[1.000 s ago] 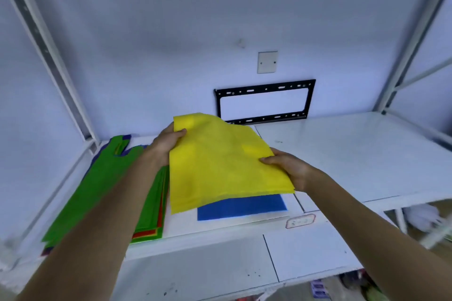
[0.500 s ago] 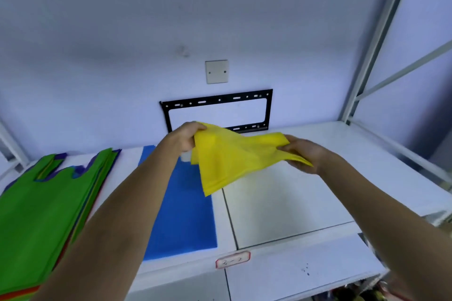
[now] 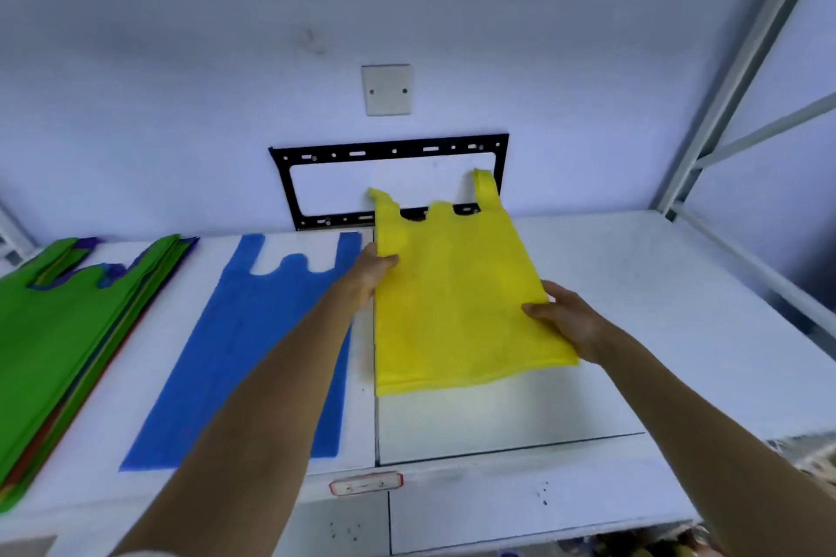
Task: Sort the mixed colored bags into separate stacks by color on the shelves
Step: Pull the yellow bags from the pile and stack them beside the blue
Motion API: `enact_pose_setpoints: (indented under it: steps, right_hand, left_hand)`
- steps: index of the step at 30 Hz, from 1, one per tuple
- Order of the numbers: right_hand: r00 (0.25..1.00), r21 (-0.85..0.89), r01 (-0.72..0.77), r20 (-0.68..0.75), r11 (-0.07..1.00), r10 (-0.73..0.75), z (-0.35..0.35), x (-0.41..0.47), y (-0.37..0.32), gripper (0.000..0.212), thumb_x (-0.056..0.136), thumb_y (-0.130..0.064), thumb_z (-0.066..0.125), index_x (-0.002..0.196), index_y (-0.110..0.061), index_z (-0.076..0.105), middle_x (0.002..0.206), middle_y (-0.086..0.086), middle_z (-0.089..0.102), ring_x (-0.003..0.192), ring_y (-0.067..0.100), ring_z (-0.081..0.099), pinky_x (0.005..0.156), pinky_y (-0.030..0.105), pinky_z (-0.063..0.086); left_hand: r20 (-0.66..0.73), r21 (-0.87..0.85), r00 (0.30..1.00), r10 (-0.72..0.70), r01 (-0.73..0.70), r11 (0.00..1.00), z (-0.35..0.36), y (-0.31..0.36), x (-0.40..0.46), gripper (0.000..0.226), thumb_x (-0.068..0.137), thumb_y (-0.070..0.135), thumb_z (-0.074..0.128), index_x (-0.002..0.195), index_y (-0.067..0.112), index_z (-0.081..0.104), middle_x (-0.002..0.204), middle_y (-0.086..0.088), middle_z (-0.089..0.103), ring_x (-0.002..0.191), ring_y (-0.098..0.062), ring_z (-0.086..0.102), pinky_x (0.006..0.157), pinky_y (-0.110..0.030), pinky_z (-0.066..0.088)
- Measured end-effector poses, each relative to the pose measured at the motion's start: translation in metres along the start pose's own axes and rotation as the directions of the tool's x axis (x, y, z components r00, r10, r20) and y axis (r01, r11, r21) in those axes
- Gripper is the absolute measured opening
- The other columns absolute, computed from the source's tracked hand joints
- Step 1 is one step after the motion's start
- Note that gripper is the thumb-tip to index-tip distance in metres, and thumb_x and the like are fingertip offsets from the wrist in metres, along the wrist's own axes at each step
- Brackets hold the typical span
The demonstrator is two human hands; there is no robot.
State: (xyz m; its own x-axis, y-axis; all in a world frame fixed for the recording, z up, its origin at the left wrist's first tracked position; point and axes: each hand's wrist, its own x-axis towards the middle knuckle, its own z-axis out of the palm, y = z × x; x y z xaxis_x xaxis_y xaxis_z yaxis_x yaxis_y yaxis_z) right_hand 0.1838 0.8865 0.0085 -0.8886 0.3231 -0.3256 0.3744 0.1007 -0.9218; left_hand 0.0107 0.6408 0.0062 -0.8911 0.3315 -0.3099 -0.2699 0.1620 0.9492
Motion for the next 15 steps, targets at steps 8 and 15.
enact_pose_setpoints:
  steps: [8, 15]
  right_hand:
    - [0.986, -0.114, -0.158, 0.032, 0.981, 0.163, 0.003, -0.001, 0.058, 0.043, 0.089, 0.003, 0.054, 0.131, -0.007, 0.051, 0.128, 0.018, 0.057, 0.100, 0.028, 0.056, 0.084, 0.038, 0.045]
    - [0.980, -0.224, -0.193, 0.012, 0.955, 0.200, 0.001, -0.001, 0.051, 0.043, 0.091, -0.011, 0.059, 0.133, -0.008, 0.050, 0.130, 0.018, 0.056, 0.103, 0.032, 0.059, 0.089, 0.044, 0.051]
  left_hand:
    - [-0.064, 0.210, 0.990, -0.127, 0.138, 0.968, 0.011, -0.062, 0.001, 0.054, 0.090, 0.001, 0.058, 0.141, 0.006, 0.039, 0.137, -0.018, 0.052, 0.122, -0.034, 0.054, 0.102, -0.046, 0.046]
    - [-0.154, 0.283, 0.981, -0.117, 0.157, 0.946, 0.012, -0.054, -0.009, 0.057, 0.092, 0.006, 0.055, 0.144, 0.005, 0.031, 0.130, -0.016, 0.052, 0.115, -0.032, 0.056, 0.086, -0.037, 0.049]
